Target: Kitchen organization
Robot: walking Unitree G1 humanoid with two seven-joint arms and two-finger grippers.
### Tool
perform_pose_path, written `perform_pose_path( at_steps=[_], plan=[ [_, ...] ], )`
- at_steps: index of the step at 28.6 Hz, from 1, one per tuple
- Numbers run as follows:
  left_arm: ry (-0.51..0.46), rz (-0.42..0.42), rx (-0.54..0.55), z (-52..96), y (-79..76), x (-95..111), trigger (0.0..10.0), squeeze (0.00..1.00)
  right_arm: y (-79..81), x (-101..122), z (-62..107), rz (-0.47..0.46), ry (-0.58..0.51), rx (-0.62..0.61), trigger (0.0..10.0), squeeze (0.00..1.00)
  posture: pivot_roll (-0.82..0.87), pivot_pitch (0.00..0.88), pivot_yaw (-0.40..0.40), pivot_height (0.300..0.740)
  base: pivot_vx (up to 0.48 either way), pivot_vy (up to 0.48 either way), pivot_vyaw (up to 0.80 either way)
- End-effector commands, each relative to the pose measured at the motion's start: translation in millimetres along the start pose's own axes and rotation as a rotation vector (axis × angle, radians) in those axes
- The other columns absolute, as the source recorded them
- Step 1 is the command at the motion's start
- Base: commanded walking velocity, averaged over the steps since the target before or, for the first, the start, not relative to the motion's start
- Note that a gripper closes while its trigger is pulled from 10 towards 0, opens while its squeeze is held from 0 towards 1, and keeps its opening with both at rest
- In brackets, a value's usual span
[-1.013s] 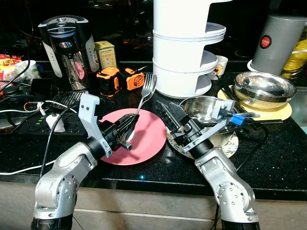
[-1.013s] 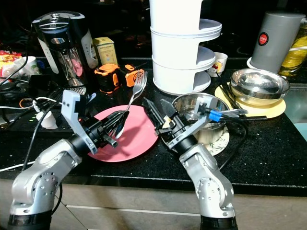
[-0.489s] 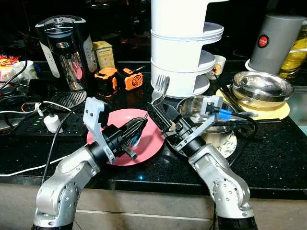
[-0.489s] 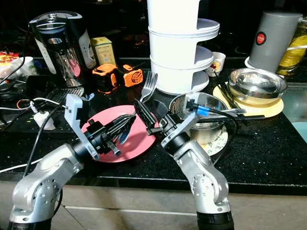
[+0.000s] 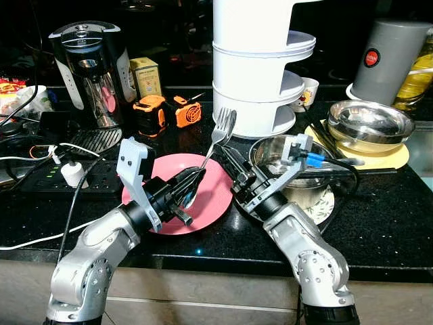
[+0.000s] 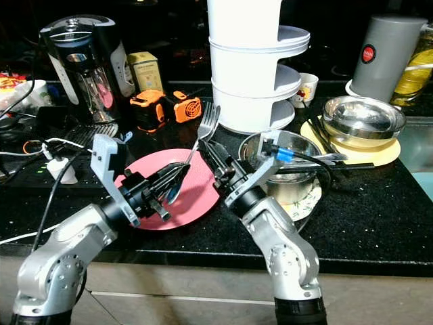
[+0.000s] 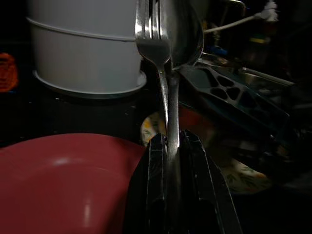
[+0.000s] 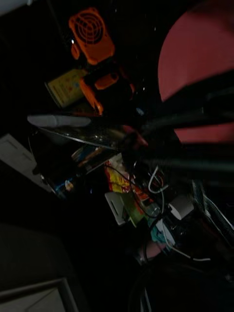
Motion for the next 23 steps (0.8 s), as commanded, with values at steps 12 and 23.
perform_pose_path(
  at_steps=[12,23],
  plan=[
    [-0.015,-0.024,0.039,0.9,7.8,1.8,1.7,0.0,-4.0,-1.7,-1.0,0.023,0.017,-0.027,0.0,0.0,0.0,0.0,0.002,0.74,0.0,0.0,0.0],
    [-0.102,-0.04,0.286,8.7,49.4,18.3,10.0,1.0,-6.7,-2.8,-0.8,0.051,0.027,-0.047,0.0,0.0,-0.01,0.0,0.001,0.74,0.0,0.0,0.0]
  ],
)
Point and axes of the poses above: a point about 5 cm out from each wrist's last joint towards the gripper, its own z axis pointing back from the gripper into the wrist, its own x axis along the axis of the wrist's last joint, y = z × x, the point moved 5 cm from there along -z, pointing out of the wrist towards the gripper, and after that the axes turned 7 degrees about z, right-handed, at the moved point
